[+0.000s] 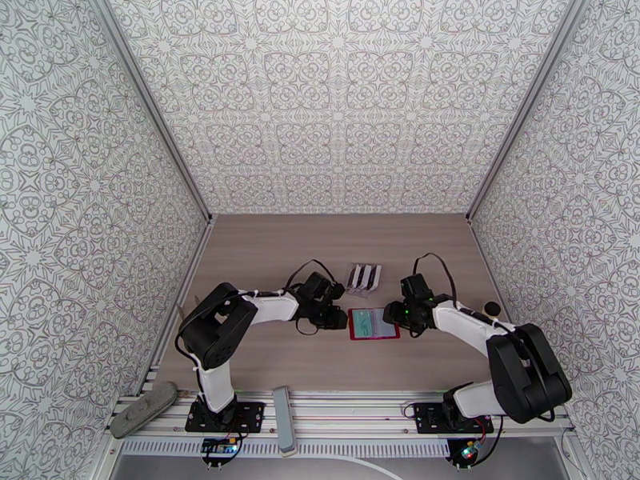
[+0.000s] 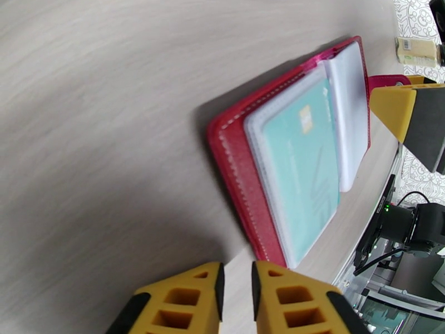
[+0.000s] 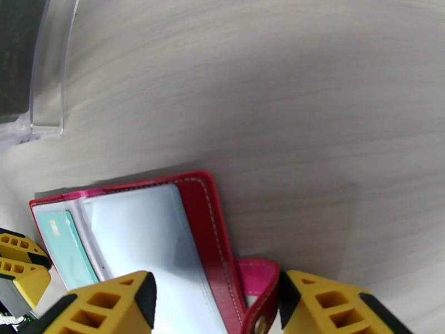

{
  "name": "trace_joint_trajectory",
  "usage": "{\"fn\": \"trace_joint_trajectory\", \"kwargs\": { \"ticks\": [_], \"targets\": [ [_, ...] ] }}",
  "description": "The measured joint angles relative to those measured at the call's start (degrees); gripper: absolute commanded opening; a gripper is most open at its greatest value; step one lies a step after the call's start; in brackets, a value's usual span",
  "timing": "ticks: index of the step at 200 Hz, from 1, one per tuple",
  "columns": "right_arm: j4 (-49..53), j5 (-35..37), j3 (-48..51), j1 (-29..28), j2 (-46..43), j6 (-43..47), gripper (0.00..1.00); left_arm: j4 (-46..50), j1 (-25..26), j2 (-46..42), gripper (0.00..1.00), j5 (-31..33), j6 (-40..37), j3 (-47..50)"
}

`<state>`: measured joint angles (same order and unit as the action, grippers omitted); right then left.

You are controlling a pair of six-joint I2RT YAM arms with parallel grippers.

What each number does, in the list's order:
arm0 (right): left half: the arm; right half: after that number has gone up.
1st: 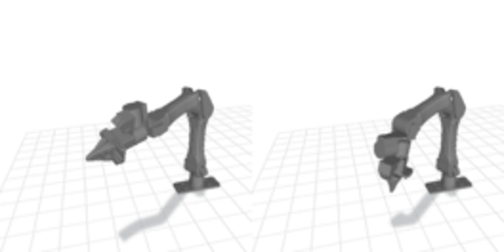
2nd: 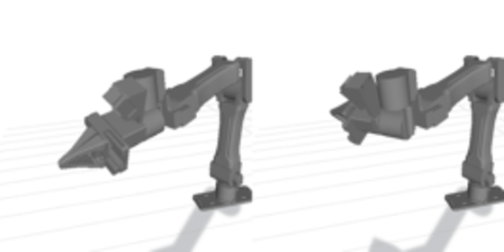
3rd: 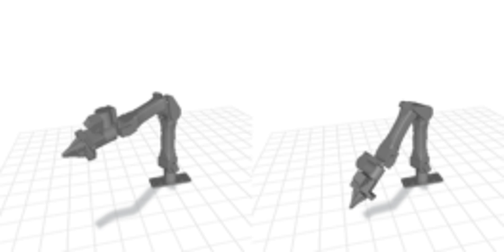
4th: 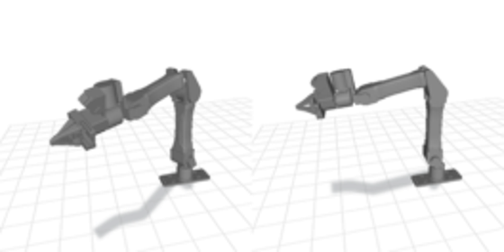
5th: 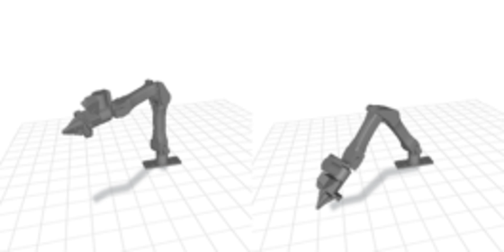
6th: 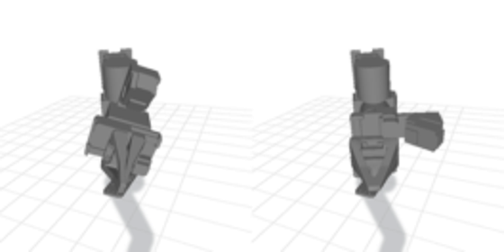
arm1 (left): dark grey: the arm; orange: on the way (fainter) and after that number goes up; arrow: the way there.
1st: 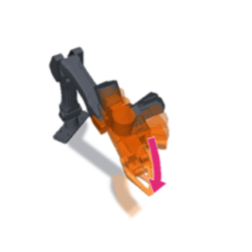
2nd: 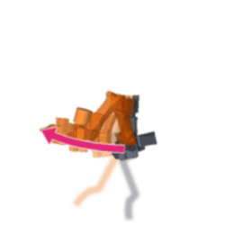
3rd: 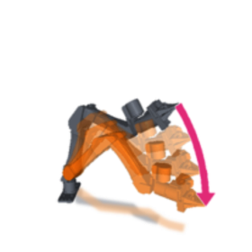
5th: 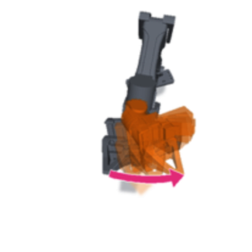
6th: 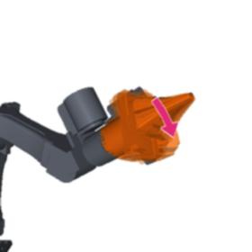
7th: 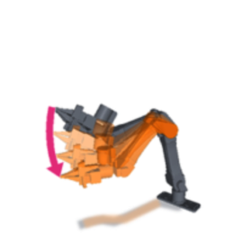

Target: Put the credit cards into the card holder

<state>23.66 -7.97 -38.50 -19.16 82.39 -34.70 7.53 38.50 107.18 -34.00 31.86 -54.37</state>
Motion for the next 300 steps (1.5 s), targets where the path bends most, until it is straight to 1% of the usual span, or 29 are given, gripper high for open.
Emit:
{"fn": "trace_joint_trajectory", "kwargs": {
  "ticks": [23, 77, 101, 129, 168, 211, 243, 250, 277, 300],
  "targets": [
    [-1.6, -0.7, 1.0, 0.1, -0.6, 0.0, 0.57, 0.0, -0.1, 0.0, 0.20, 0.0, -0.2, 0.0],
    [-5.5, -2.4, 3.0, 0.2, -1.2, 0.2, 0.48, 0.0, -0.2, 0.1, 0.20, -0.1, -0.4, 0.0],
    [-6.9, -3.3, 3.6, 0.2, -1.2, 0.4, 0.39, 0.6, -0.2, 0.3, 0.20, -0.1, -0.4, -0.4],
    [-8.1, -4.6, 4.6, 0.2, -1.7, 0.5, 0.33, 1.4, -0.2, 0.6, 0.20, -0.2, -0.4, -1.0],
    [-7.7, -5.8, 5.5, 0.2, -3.5, 0.8, 0.22, 2.0, -0.3, 0.9, 0.20, -0.5, -0.4, -1.4],
    [-7.7, -6.9, 5.5, 0.1, -6.4, 1.1, 0.21, 2.8, -0.4, 1.2, 0.20, -0.6, -0.4, -1.9],
    [-7.6, -8.6, 5.5, 0.1, -8.8, 1.1, 0.22, 3.0, -0.4, 1.3, 0.20, -0.8, -0.4, -2.1],
    [-7.3, -9.0, 5.5, 0.1, -9.3, 1.1, 0.23, 3.0, -0.4, 1.3, 0.20, -0.8, -0.4, -2.1],
    [-6.6, -9.8, 5.5, -0.5, -10.9, 1.0, 0.32, 3.0, -0.4, 1.4, 0.20, -0.8, -0.4, -2.2],
    [-6.0, -10.2, 5.5, -2.3, -11.8, 0.9, 0.35, 3.0, -0.4, 1.4, 0.20, -0.8, -0.4, -2.2]
  ]
}}
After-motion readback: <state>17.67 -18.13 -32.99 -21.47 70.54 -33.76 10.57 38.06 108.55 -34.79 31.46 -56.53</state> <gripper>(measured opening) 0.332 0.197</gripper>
